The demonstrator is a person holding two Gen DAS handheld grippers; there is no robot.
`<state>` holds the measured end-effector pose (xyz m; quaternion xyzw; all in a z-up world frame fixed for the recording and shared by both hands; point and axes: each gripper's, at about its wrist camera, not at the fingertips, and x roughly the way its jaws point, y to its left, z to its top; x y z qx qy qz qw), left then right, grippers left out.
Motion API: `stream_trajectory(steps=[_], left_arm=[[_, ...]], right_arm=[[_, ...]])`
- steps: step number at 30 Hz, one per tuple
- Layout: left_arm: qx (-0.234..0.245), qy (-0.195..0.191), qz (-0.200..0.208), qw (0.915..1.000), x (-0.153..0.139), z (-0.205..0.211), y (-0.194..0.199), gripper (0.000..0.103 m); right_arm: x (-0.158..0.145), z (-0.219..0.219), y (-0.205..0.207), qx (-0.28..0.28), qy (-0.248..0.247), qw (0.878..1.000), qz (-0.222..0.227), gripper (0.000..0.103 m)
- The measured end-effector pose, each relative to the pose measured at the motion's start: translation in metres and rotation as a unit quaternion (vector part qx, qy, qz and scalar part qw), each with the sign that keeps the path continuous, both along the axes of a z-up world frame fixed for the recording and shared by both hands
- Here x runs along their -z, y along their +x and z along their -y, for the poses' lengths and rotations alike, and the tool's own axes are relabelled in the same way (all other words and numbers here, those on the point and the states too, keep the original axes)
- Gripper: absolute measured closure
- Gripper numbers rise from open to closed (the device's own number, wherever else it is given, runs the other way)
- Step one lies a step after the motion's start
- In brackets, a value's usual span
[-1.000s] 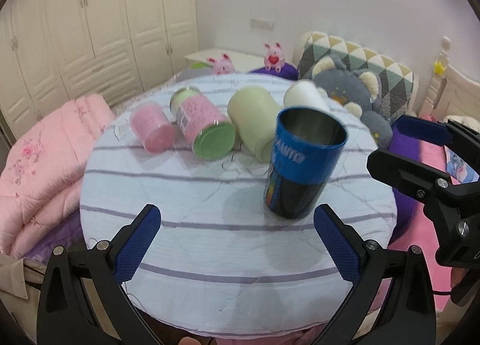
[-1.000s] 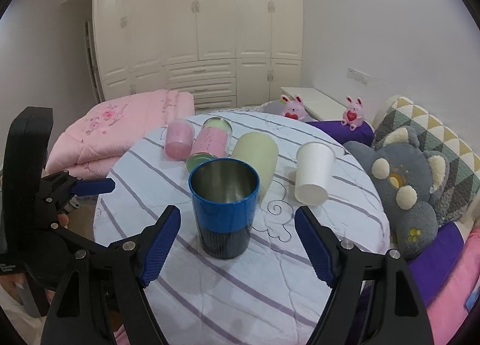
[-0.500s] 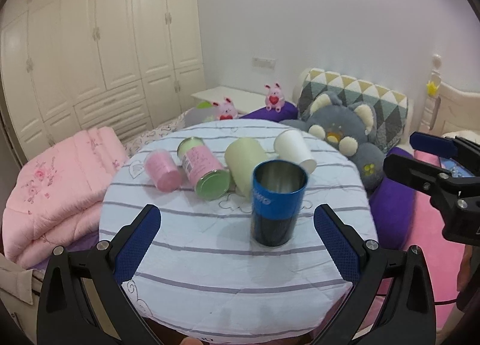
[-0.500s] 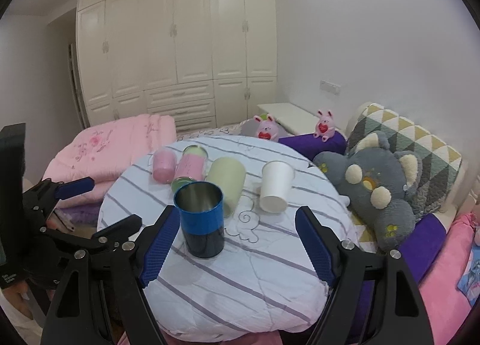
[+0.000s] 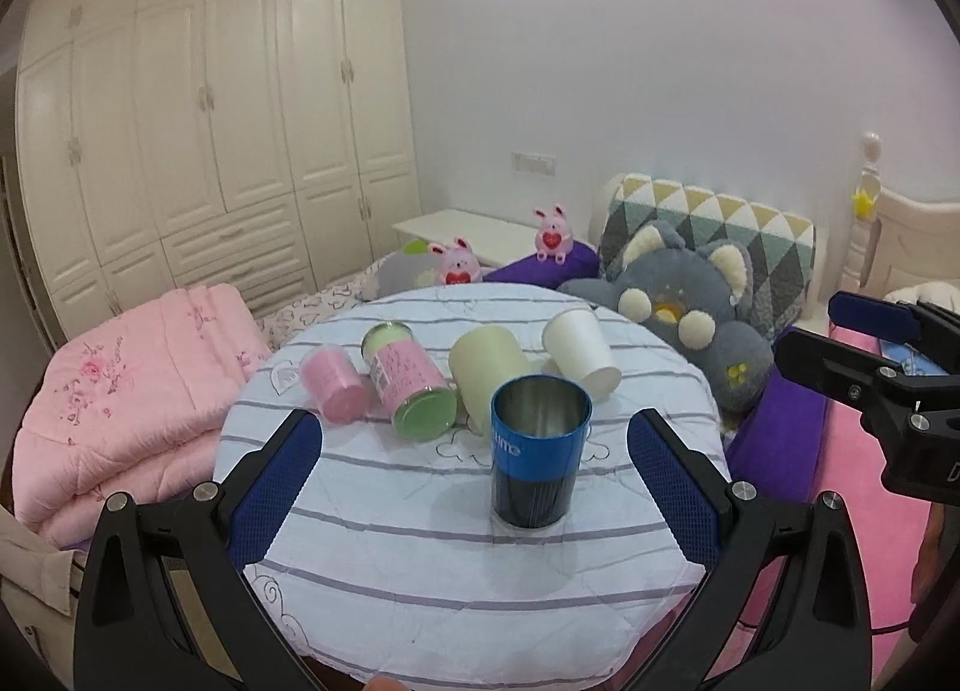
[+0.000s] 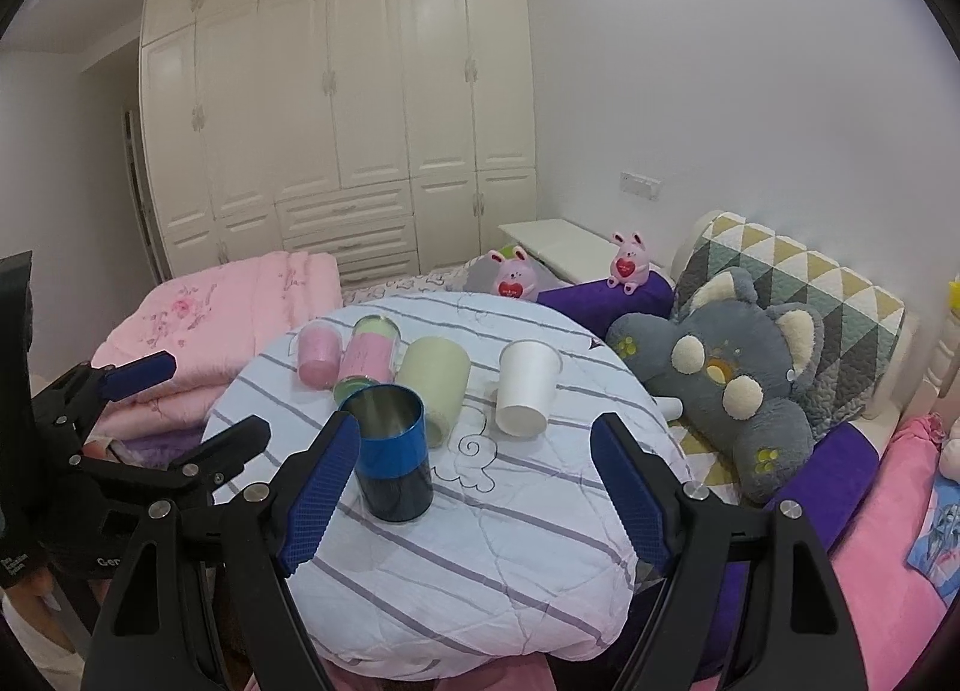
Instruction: Flip cup upright
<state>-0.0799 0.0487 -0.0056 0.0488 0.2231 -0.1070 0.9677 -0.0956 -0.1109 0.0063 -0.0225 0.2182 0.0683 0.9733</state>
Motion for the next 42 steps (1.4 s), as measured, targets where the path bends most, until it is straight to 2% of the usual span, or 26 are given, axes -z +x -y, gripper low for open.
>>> stream_trajectory(steps=[5,18,28,33,42], left_arm=[[-0.003,-0.007,0.001,1.0,-0.003,-0.004,-0.001,0.0],[0.003,-0.011,-0.008,0.9999,-0.005,-0.006,-0.005,0.0],[0.001,-0.017,0.009,0.9998,-0.007,-0.009,-0.013,0.0],[0.0,-0.032,0.016,0.9994,-0.008,-0.014,-0.014,0.0],[-0.035,-0.032,0.042,0.998,-0.007,-0.019,-0.015,0.0]], right_arm=[[-0.003,0.0,-0.005,0.003,-0.002,1.0,0.008,0.023],[0.0,0.0,-0.006,0.001,-0.002,1.0,-0.007,0.023],[-0.001,-0.004,-0.007,-0.002,-0.002,1.0,-0.001,0.022],[-0.001,-0.007,-0.01,-0.005,-0.003,1.0,0.004,0.022],[0.0,-0.007,-0.01,-0.004,-0.003,1.0,0.001,0.022]])
